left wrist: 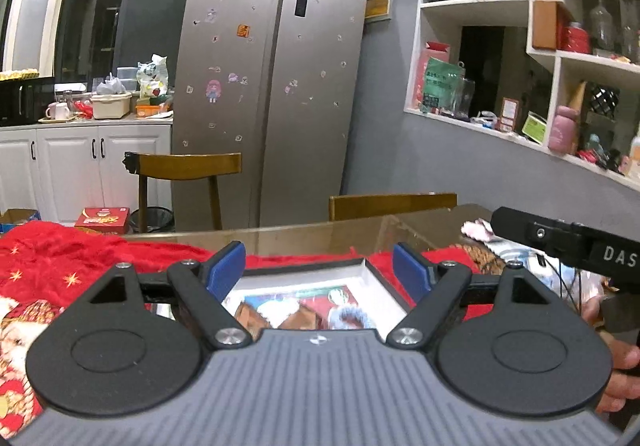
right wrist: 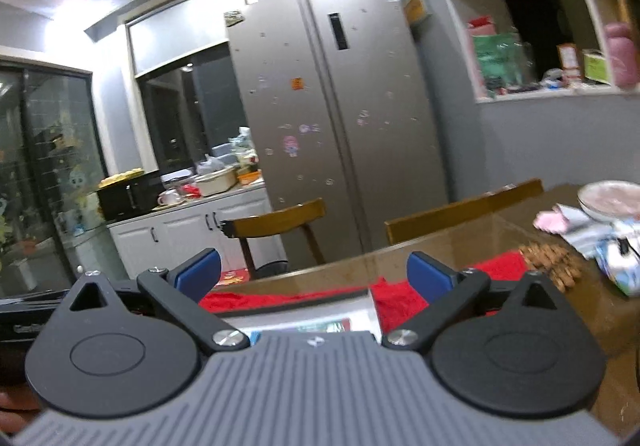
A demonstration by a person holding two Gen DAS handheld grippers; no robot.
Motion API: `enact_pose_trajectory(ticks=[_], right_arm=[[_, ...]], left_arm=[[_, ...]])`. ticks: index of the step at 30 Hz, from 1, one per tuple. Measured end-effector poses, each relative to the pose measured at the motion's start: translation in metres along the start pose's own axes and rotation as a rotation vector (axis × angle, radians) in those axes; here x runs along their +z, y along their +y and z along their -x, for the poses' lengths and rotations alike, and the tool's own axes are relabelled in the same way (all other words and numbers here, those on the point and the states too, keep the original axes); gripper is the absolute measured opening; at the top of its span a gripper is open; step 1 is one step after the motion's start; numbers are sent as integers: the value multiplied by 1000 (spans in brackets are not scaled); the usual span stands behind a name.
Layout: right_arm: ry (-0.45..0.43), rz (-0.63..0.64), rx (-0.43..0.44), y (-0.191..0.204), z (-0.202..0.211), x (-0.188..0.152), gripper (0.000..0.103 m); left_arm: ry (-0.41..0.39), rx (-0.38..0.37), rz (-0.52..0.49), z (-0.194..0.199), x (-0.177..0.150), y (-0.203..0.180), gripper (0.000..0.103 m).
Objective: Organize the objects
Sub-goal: 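Open both tools to release the packet and scrunchie, then withdraw toward the pile, then grasp the brown-and-white scrunchie with the left tool while the right tool grasps the blue binder clip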
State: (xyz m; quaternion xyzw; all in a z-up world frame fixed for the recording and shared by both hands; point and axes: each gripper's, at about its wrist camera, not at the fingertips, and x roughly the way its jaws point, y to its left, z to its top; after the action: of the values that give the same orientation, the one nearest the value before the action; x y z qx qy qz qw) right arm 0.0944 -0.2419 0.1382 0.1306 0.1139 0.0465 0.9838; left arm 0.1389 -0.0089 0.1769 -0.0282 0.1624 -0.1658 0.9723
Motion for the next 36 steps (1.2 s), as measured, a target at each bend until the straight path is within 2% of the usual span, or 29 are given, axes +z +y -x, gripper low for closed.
enact_pose_trajectory(ticks=[5, 9, 12, 15, 18, 21, 25, 30, 36], right_arm=[[36, 30, -15, -3, 6, -36, 103], [101, 75, -1, -2, -1, -63, 103], [110, 125, -6, 4, -5, -77, 103], [155, 133, -35, 2, -10, -90, 103], [232, 107, -54, -6, -15, -102, 103], [312, 55, -3, -9, -19, -108, 103], [339, 58, 47, -8, -18, -114, 101], [355, 129, 106, 5, -19, -119, 92], [380, 125, 137, 10, -25, -123, 73]], left_arm=[[49, 12, -45, 19, -46, 2, 85], [128, 45, -62, 24, -94, 4, 85], [196, 31, -50, 14, -122, 6, 85], [244, 32, -42, -3, -139, 4, 85], [280, 36, -26, -21, -146, 6, 85], [327, 38, 8, -40, -148, 9, 85], [343, 66, 24, -48, -154, 10, 84], [339, 57, 32, -50, -158, 8, 80], [332, 43, -4, -49, -161, 5, 71]])
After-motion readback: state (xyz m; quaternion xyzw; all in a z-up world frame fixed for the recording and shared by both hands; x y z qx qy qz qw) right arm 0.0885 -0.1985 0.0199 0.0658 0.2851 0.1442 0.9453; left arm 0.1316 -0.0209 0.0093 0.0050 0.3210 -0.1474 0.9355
